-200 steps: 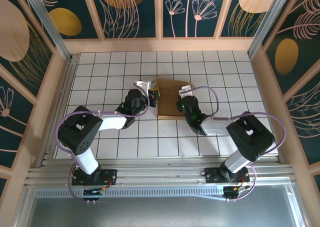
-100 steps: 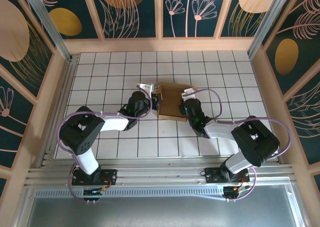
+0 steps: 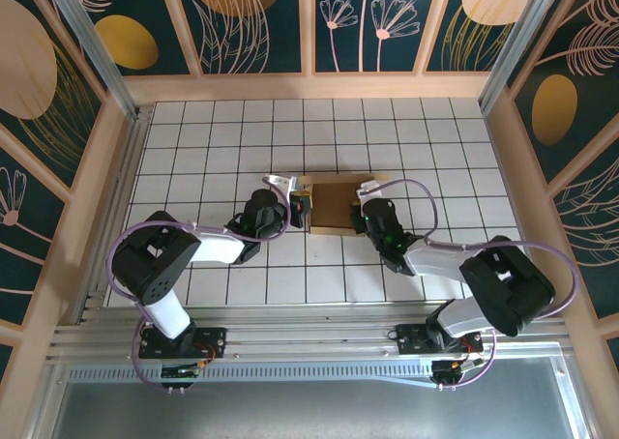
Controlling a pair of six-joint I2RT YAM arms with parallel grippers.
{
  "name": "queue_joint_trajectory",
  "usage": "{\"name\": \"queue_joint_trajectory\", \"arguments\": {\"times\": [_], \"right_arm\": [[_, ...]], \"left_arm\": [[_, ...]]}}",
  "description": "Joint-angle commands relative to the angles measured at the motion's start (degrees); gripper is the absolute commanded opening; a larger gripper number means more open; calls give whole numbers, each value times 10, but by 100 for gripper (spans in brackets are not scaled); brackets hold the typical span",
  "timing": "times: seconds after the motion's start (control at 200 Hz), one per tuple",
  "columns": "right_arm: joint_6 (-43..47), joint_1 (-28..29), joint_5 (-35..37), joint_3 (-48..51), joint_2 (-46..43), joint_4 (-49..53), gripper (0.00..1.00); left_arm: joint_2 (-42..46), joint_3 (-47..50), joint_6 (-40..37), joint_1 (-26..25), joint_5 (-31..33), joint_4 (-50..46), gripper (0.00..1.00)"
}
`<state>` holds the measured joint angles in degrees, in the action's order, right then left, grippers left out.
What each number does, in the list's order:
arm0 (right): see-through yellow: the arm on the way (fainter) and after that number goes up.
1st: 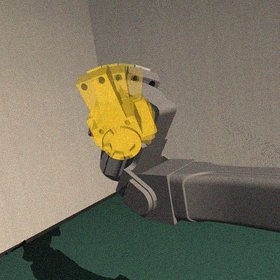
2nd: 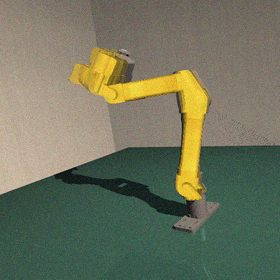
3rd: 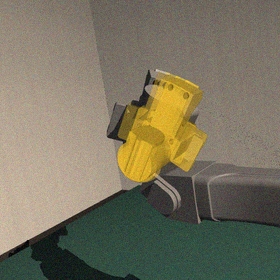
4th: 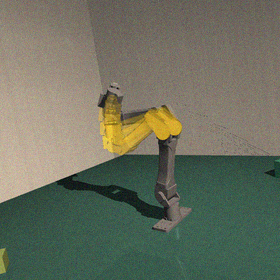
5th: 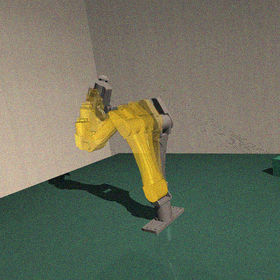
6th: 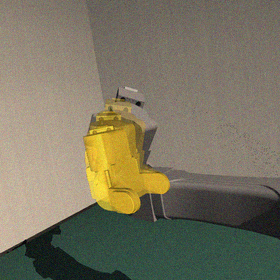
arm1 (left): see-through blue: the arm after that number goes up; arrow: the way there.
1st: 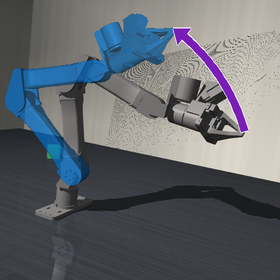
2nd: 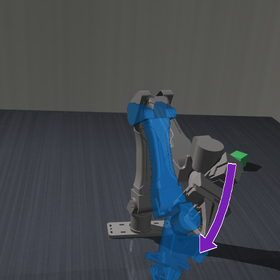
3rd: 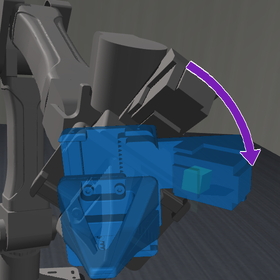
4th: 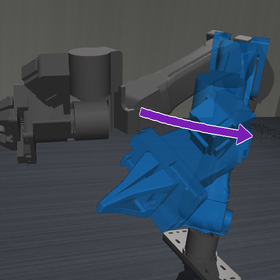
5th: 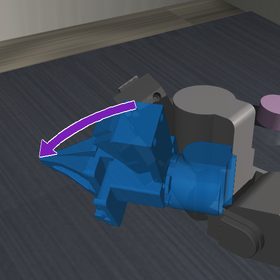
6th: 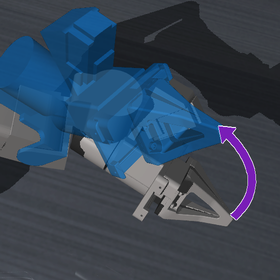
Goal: Fold the paper box
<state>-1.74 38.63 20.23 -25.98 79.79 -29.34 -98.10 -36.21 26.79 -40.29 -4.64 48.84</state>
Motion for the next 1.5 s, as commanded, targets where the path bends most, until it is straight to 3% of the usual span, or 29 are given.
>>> {"name": "queue_joint_trajectory", "arguments": {"times": [0.0, 0.085, 0.27, 0.365, 0.445, 0.541, 0.716, 0.796, 0.936, 1.041, 1.181, 1.261, 1.361, 1.497], "right_arm": [[-34, 4, -30, 5, -51, 42, 44], [-62, 4, -41, 6, -104, 86, 61], [-112, 4, -117, 22, -289, 200, 79], [-138, 4, -178, -6, -394, 273, 81], [-181, 2, -188, -70, -434, 328, 82], [-194, -11, -192, -193, -387, 398, 81], [-181, -70, -349, -384, -202, 497, 75], [-164, -97, -361, -428, -124, 541, 70], [-167, -111, -388, -372, -97, 492, 62], [-165, -116, -432, -330, -91, 467, 56], [-185, -116, -466, -278, -85, 443, 45], [-197, -116, -458, -242, -97, 421, 39], [-205, -113, -444, -200, -105, 397, 39], [-206, -111, -424, -170, -100, 384, 39]], "left_arm": [[-24, 19, 27, -12, -44, -38, 0], [-30, 19, 27, -12, -41, -37, 0], [-28, 22, 28, -12, -39, -28, 0], [-26, 19, 25, -11, -40, -30, 0], [-27, 16, 25, -13, -43, -28, 0], [-30, 17, 24, -13, -41, -24, 0], [-35, 15, 22, -13, -39, -23, 0], [-32, 16, 26, -13, -36, -20, 0], [-16, 34, 31, -13, -22, 8, 1], [-4, 41, 31, -13, -6, 11, 10], [22, 46, 34, -12, 3, 7, 11], [39, 56, 34, -13, 11, 7, 21], [61, 67, 37, -13, 6, 3, 42], [102, 96, 51, -14, 4, -4, 45]]}}
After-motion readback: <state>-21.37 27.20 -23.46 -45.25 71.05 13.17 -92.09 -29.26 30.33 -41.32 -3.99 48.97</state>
